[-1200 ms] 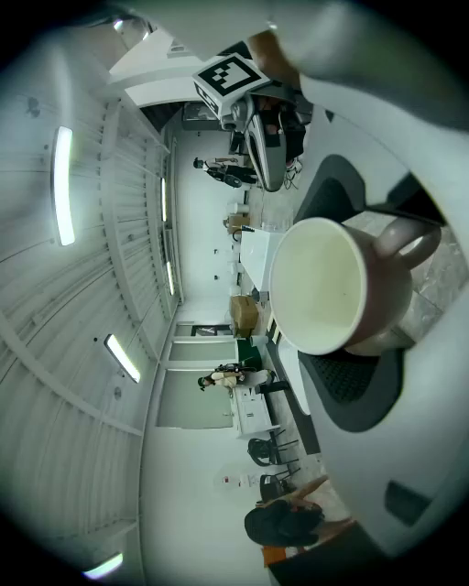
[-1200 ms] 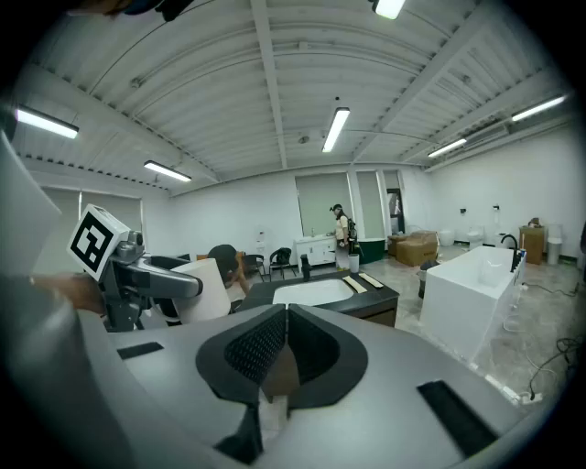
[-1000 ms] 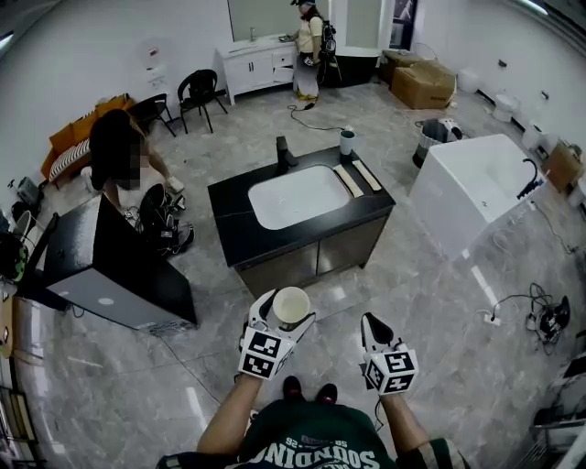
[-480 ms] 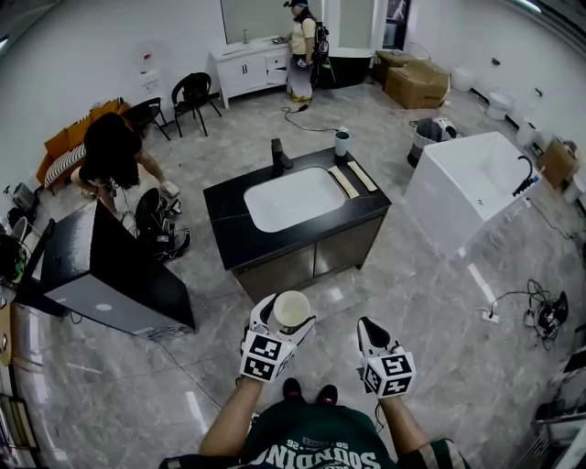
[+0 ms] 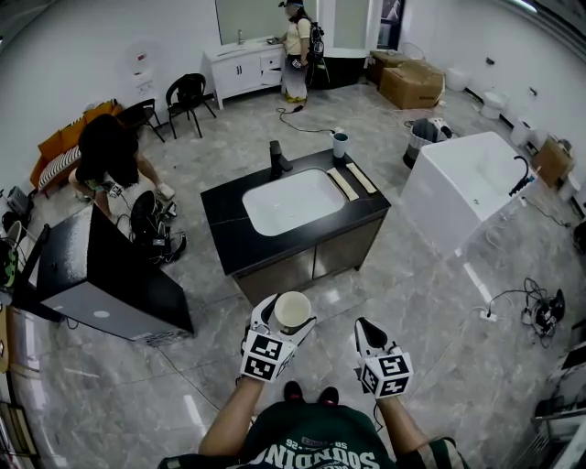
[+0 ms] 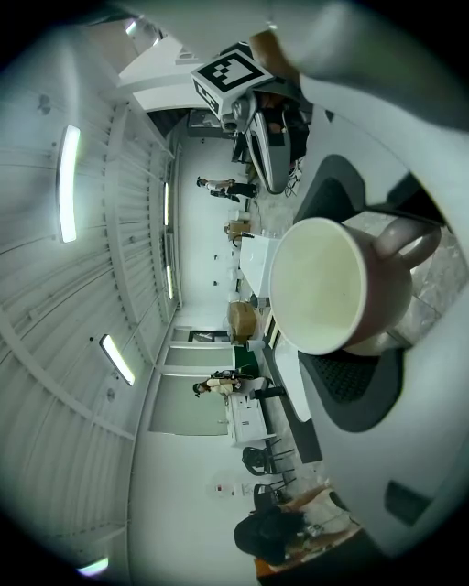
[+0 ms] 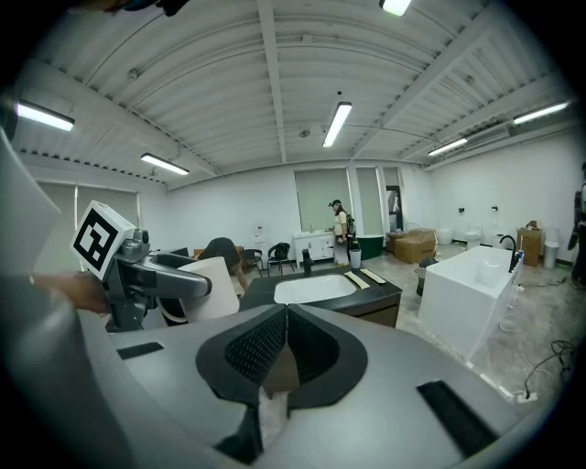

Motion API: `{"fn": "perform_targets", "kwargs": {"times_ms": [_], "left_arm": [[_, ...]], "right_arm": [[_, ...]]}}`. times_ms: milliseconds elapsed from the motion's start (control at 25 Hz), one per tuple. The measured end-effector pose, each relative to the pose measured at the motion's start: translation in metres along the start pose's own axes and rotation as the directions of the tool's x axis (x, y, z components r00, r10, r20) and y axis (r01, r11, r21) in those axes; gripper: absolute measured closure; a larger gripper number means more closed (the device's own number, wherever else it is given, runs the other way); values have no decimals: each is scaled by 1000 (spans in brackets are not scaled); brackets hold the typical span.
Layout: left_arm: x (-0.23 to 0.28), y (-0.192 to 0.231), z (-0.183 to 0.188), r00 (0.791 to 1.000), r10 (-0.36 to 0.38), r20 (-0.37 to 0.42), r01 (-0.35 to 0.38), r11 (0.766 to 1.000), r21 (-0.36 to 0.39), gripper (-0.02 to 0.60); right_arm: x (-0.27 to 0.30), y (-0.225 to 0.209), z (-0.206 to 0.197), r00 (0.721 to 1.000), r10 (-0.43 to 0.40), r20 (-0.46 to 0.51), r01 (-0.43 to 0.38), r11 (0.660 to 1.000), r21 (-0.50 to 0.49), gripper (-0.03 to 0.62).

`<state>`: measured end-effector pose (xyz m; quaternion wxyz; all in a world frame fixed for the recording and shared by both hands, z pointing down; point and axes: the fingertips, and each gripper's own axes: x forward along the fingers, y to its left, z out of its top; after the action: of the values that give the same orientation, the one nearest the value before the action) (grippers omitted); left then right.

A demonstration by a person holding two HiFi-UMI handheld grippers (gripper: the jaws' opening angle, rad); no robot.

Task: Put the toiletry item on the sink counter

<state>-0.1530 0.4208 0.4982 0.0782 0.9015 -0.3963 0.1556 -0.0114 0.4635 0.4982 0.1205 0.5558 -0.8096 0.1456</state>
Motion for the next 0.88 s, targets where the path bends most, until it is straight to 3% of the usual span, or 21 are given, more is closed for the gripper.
{"fn": "perform_targets", "kwargs": {"times_ms": [520, 880], "left_arm": [[1, 43, -13, 999, -45, -2, 45, 999, -8, 160], [17, 54, -12, 998, -64, -6, 63, 998, -9, 160]], "right_arm": [[44, 38, 0, 1000, -11, -14, 11, 1000, -1, 551], [58, 28, -2, 999, -33, -29, 34, 999, 6, 551]]}}
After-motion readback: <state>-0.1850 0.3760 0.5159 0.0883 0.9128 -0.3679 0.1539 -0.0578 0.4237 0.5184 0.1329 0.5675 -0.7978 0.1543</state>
